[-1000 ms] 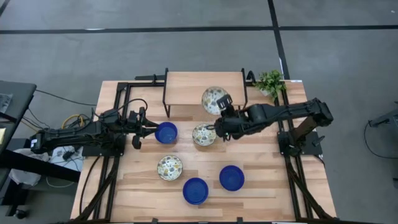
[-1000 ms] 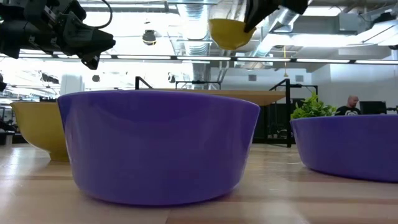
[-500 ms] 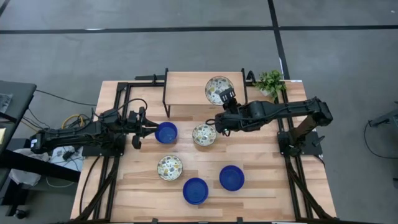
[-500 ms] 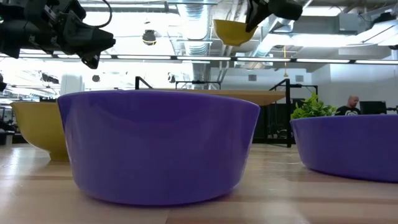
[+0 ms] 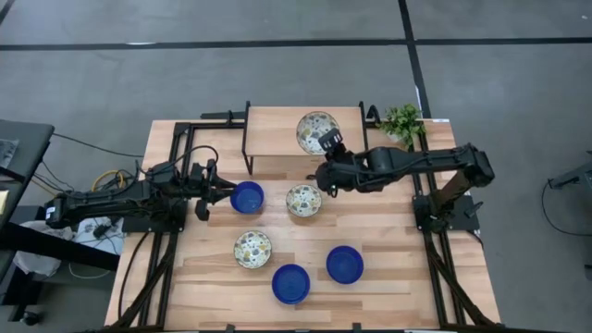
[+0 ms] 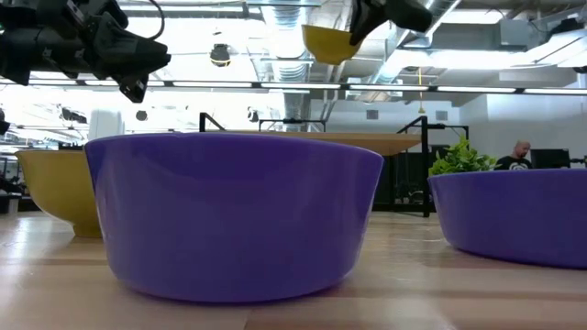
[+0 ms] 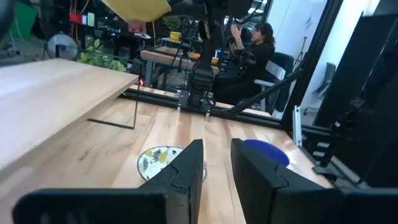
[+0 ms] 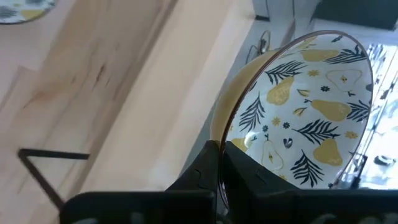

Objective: Pick & Place Mini bowls
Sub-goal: Put the right white patterned bowl on the shelf

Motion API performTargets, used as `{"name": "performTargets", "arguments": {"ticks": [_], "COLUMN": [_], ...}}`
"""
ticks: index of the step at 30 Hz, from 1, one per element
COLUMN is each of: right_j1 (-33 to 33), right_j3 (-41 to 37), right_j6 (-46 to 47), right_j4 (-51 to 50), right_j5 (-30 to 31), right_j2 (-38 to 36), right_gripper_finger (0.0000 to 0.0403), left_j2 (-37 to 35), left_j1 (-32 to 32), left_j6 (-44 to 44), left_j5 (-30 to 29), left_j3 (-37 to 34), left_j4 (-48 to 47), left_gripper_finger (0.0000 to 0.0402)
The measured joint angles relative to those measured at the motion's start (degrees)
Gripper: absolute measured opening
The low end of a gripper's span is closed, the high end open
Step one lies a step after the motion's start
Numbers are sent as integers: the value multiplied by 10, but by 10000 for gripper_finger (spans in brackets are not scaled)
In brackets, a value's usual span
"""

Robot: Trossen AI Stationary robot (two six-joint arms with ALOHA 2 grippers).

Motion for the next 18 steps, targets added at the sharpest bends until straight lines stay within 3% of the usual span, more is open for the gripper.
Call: {"name": "performTargets", "arguments": {"ticks": [12,18], "right_j1": [-104,-165], "right_j3": [33,62], "right_j6": [4,51], "right_j4": [14,0], "right_j5": [-106,-195], "right_j2": [0,5], "right_gripper_finger": [0,0], "left_j2": [0,0], "left_j1": [0,0], "left_j6": [-9,-9], "left_j5": [0,0], "left_j3": [0,0], "left_j4": [7,12], "left_gripper_finger": [82,82]}}
